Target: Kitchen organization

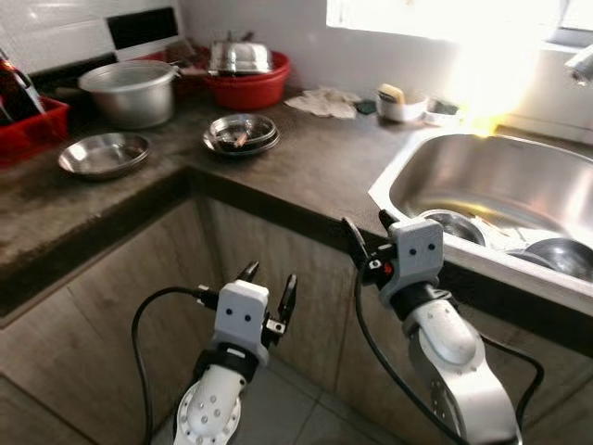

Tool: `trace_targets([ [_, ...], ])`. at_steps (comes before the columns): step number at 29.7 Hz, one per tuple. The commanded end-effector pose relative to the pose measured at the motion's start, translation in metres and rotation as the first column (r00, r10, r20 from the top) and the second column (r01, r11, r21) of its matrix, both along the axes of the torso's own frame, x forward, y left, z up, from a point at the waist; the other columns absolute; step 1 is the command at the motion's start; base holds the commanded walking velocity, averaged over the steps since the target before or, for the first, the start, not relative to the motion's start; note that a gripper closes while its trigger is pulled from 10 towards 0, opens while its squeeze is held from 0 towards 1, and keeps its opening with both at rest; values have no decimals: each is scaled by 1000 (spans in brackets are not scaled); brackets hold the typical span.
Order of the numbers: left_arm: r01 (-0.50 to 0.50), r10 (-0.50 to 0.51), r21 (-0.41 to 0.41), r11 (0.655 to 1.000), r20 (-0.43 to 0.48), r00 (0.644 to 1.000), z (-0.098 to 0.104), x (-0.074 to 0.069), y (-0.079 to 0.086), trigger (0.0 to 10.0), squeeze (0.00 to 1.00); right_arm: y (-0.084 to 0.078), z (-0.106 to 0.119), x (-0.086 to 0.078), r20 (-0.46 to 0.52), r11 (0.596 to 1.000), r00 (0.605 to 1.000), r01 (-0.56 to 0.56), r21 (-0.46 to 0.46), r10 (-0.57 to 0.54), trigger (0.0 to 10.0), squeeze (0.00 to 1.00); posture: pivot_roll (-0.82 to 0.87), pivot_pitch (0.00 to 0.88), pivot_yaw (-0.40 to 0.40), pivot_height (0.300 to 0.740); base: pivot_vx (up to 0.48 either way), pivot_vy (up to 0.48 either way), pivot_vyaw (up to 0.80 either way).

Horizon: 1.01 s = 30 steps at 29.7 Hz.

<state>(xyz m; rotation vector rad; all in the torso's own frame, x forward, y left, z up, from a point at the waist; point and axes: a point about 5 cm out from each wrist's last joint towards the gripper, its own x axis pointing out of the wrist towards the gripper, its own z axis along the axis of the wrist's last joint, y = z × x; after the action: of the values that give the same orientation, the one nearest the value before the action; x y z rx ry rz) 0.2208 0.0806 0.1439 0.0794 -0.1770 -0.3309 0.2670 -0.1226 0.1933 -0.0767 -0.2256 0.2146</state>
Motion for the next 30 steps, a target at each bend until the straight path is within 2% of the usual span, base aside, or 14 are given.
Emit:
trace_targets([
  [1,-13,13,17,1000,5,1000,2,1,5,10000,0,6,5,1,22,1000,999,-24,12,23,10000,0,31,48,-27,740,259,0,800],
  [19,-12,12,19,1000,8,1000,2,1,6,10000,0,5,8,6,35,1000,999,-26,10,26,10000,0,34,32,-27,740,259,0,800],
  [30,-19,19,22,1000,13,1000,2,4,8,10000,0,3,7,11,18,1000,1000,-18,17,18,10000,0,33,27,-30,740,299,0,0],
])
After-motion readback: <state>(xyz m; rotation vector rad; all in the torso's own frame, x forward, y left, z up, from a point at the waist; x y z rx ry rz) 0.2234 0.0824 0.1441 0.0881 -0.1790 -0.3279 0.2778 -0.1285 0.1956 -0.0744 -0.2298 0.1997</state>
